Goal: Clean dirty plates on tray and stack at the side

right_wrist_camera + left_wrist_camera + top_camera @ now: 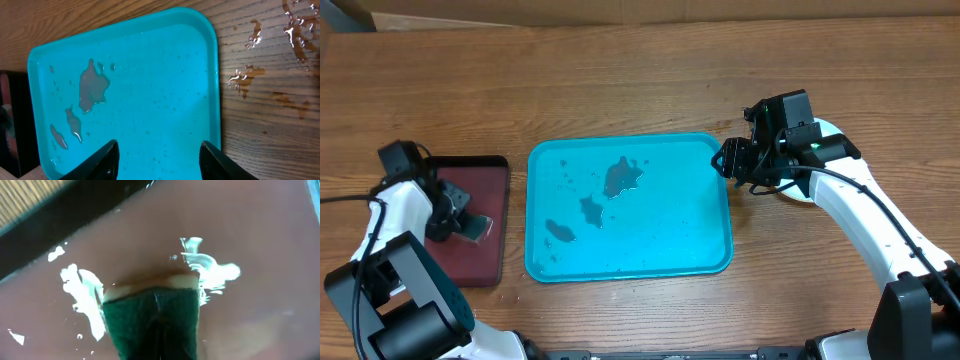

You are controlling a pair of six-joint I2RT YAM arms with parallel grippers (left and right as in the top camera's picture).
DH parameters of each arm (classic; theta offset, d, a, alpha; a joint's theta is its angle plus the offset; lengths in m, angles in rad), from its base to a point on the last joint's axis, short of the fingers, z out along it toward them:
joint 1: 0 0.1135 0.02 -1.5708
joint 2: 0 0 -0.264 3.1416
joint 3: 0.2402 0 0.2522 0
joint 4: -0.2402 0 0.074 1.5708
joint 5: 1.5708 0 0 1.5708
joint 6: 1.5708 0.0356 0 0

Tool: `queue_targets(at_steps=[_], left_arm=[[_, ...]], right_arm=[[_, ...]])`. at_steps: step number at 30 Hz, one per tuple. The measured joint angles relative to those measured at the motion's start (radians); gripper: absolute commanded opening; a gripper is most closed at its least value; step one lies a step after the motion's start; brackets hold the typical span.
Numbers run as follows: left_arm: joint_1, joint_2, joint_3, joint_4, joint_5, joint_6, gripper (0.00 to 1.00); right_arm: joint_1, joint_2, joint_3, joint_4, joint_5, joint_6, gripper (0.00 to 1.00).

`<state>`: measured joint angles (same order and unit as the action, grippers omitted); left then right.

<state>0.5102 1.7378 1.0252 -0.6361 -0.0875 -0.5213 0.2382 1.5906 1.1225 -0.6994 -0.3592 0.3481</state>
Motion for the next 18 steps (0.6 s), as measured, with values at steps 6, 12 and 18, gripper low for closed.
queue_targets(at_steps=[6, 12, 18], left_arm=[[0.000, -0.003, -0.072, 0.113, -0.021, -0.001, 0.04], [0.000, -0.004, -0.014, -0.026, -0.023, -0.002, 0.04], [0.000, 0.000, 0.132, -0.237, -0.026, -0.003, 0.04]], right_arm=[[0.000, 0.000, 0.000, -0.001, 0.000, 0.000, 0.53], [0.000, 0.000, 0.000, -0.002, 0.000, 0.000, 0.53], [0.000, 0.000, 0.000, -0.003, 0.000, 0.000, 0.53]])
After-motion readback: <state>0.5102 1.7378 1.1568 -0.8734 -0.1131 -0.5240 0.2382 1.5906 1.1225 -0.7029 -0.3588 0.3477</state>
